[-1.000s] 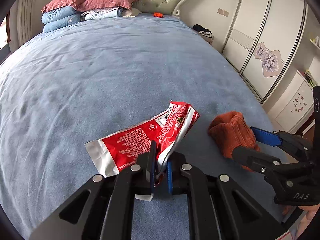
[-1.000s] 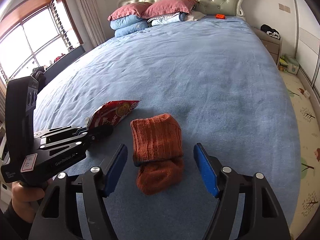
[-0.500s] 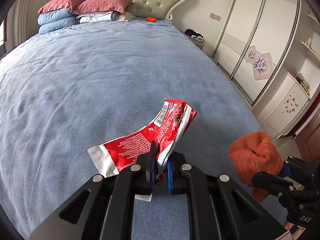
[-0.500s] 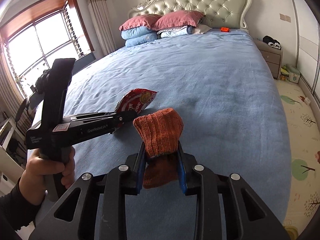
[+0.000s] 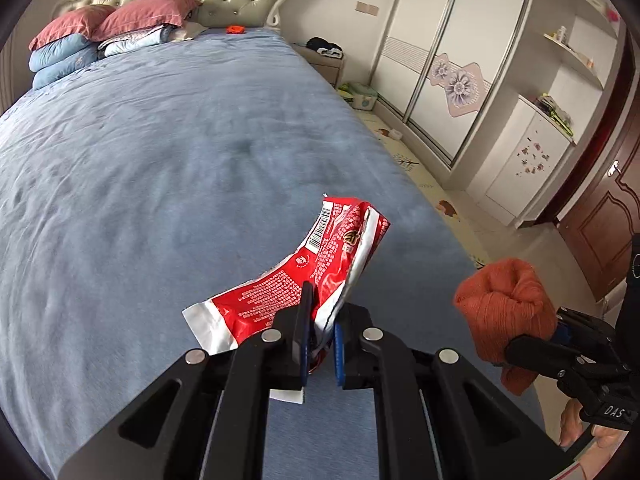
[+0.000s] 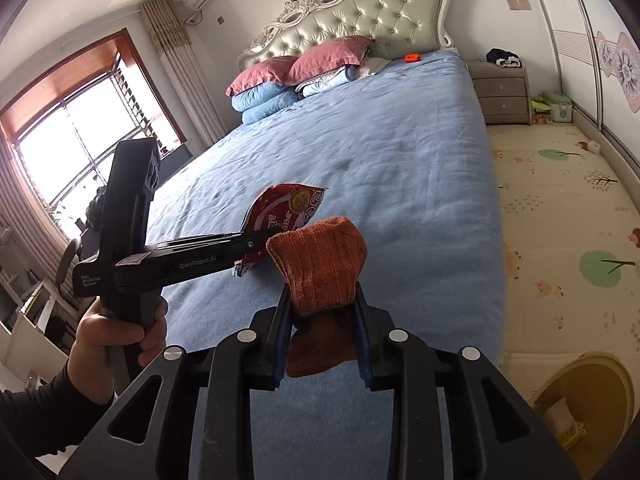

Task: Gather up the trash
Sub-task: 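Carry the red wrapper and orange sock over the yellow bin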

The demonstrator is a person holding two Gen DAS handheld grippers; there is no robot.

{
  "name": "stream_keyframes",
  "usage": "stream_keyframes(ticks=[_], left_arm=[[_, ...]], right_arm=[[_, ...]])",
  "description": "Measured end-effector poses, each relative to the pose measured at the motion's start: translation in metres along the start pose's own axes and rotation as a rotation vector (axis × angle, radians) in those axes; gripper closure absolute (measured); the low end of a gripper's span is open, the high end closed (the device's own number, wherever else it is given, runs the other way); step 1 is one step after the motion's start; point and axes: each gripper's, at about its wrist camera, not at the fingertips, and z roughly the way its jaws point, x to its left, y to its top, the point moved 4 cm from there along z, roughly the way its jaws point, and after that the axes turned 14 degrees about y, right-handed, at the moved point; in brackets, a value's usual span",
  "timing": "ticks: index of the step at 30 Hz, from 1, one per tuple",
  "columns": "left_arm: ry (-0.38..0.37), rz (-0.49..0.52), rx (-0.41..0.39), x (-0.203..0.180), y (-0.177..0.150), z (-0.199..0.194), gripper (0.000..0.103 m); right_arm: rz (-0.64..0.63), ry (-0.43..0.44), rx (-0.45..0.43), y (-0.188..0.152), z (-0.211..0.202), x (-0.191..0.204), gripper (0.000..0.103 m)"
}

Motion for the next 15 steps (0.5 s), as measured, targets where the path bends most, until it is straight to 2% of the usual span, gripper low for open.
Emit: stream_keyframes(ticks=[5,12,15], left_arm=[[-0.074,0.066,0.010,-0.058,-0.015,-0.014,0.094],[-0.165,0.176,0.039,-0.144,-0.035,-0.020,0.094],[-0.212,0.218,0.071,-0.181,-0.045,-0.016,0.094]], right_arm=[[0.016,-0.072,-0.069,-0.017,-0.048,-0.014,0.075],[0.116,-0.199,-0.235,-0.056,-0.131,-0.039,0.075],[0.170,-0.254,-0.277,-0.075,-0.158,-0.056,0.075]])
